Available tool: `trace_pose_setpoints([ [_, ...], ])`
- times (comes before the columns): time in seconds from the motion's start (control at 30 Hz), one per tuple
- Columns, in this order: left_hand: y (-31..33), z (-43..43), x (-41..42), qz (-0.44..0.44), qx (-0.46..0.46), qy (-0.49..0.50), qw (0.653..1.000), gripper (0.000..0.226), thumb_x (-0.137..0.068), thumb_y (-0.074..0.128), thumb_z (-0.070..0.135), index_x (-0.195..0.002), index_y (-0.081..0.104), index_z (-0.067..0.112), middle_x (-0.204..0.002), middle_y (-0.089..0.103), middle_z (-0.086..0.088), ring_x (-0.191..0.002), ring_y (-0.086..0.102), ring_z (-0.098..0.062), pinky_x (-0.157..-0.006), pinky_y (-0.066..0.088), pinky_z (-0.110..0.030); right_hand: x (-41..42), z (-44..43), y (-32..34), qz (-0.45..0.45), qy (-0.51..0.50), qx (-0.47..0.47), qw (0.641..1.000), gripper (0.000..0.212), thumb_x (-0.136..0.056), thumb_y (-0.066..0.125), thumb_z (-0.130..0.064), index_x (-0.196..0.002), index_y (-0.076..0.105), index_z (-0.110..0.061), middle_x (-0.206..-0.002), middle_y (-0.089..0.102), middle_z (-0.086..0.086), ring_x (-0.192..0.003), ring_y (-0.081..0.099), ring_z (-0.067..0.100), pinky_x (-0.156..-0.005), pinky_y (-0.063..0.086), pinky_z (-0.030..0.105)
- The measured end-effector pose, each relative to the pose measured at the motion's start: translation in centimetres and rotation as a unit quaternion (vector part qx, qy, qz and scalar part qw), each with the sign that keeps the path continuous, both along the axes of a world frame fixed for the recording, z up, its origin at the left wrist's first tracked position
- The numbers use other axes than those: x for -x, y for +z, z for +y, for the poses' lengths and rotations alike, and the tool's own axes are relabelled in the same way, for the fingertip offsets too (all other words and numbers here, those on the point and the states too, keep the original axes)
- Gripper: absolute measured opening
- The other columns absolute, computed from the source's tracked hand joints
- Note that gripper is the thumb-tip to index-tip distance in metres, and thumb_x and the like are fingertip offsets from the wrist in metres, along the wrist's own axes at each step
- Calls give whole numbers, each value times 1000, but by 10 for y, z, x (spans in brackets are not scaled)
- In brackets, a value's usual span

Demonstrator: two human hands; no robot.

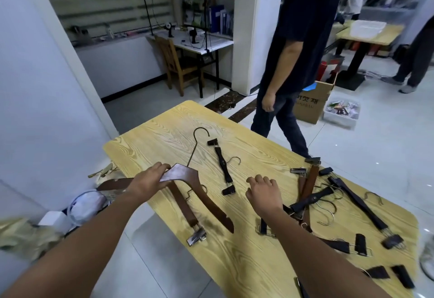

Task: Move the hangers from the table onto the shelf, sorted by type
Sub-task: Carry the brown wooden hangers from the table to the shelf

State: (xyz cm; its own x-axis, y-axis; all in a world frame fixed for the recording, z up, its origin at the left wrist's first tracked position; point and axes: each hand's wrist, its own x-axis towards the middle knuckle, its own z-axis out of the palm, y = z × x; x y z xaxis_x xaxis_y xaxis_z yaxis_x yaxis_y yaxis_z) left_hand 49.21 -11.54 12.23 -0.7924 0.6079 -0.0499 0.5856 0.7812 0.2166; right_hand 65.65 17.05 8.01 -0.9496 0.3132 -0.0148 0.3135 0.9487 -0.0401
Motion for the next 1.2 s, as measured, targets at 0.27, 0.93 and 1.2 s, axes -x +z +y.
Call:
trace_pose_setpoints([
  [0.27,-5,-39,58,-39,-70,35,996,45,-91,59,29,-129,48,9,-114,53,-11,-103,57,-30,-83,49,-43,32,-40,-23,-38,-18,9,999,34,-96,36,-26,-127,48,-17,-123,57,7,-115,50,28,-95,36,39],
  [0.93,-44,-114,180,-57,-90,41,994,48,-89,62,23,-131,47,5,-118,53,-16,-106,56,-33,-85,49,-42,117,-178,-100,-188,-51,114,974,49,-91,50,-49,-125,44,-14,-125,53,8,-117,51,27,-97,38,38],
  [1.2,-42,-116,191,-46,-119,22,992,45,-89,63,19,-129,48,5,-118,54,-13,-105,57,-30,-85,46,-37,139,-169,-99,-182,-69,104,975,33,-94,47,-5,-126,40,-6,-126,52,11,-115,55,27,-90,47,35],
])
